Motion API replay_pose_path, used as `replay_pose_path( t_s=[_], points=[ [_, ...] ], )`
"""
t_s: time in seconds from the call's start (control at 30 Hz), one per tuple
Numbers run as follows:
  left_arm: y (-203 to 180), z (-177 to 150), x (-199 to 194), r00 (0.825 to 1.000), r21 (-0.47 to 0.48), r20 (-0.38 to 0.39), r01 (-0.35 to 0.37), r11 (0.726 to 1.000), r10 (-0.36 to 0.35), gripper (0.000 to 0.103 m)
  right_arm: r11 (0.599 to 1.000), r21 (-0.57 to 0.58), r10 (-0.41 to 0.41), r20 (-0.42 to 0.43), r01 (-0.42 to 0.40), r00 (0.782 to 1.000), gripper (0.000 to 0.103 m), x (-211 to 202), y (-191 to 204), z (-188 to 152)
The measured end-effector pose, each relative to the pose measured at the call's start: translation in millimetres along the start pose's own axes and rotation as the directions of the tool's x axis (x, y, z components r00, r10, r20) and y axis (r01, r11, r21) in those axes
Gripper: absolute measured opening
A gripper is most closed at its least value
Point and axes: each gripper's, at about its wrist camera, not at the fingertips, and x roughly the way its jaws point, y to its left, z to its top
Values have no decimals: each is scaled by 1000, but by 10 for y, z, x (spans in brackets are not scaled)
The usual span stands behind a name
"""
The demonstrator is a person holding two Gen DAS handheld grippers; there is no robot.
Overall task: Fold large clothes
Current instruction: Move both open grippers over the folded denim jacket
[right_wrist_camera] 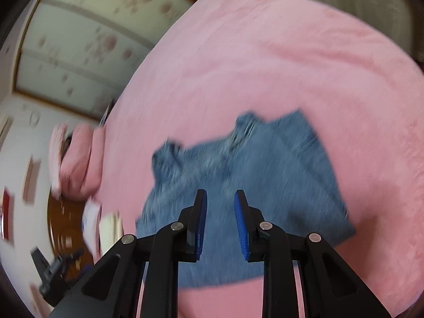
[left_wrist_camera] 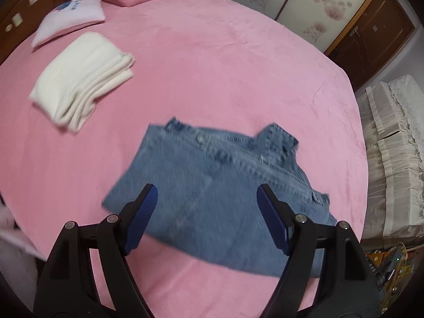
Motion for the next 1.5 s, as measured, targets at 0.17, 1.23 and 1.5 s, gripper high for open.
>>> replay_pose_path(
  t_s=[0.17, 1.23, 1.5],
  points=[
    [-123, -734, -229, 1000, 21, -8, -23, 1000, 23, 74, 983, -177, 17, -129, -40, 992, 22, -49, 223, -499],
    [1235, -816, 761, 973, 146, -178, -118, 982, 144, 69, 878, -327, -381, -37, 349, 924, 49, 314, -1009, -427],
    [1182, -1046, 895, 955, 187, -261, -95, 978, 143, 69, 946, -117, -309, -32, 303, 950, 15, 162, -1280, -518]
  ],
)
